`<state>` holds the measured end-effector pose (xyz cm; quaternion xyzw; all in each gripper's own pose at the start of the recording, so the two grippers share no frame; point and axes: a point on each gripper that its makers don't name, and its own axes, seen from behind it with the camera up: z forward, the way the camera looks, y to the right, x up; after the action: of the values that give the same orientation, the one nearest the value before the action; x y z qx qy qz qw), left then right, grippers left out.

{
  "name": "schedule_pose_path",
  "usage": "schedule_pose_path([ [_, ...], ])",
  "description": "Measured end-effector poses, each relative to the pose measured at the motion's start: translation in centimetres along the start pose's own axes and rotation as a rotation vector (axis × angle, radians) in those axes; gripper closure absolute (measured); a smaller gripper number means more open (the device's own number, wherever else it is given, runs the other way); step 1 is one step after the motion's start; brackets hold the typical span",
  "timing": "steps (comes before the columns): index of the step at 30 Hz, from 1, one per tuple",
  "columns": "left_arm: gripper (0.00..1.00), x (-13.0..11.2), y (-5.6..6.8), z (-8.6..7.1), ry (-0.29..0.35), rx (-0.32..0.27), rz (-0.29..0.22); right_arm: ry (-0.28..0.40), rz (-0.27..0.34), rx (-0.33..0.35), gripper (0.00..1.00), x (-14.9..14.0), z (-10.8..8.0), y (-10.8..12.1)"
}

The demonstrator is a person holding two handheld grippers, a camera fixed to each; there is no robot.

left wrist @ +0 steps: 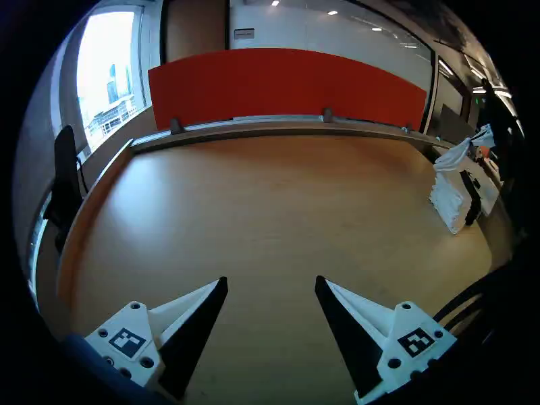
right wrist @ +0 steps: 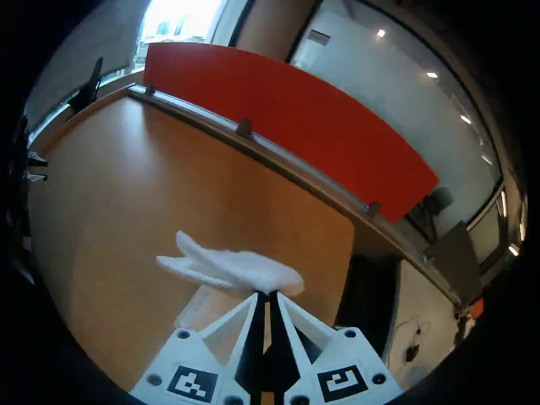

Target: Fold towel

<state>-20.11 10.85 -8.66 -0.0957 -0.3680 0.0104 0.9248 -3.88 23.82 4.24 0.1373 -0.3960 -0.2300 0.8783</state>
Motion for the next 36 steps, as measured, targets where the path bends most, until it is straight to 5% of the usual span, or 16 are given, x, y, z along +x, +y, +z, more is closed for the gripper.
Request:
schedule_pose_path([
  [14,0.03,-0.5,0.2,-0.9,-0.006,-0.002,0.014,-0.082,0.101,-0.013,0.96,-7.8,-0.3,-1.1],
  [36,0.03,-1.0,-0.6,-1.3,-0.009,0.007,0.014,-0.149,0.137,-0.03,0.96,-11.4,0.7,-1.6],
])
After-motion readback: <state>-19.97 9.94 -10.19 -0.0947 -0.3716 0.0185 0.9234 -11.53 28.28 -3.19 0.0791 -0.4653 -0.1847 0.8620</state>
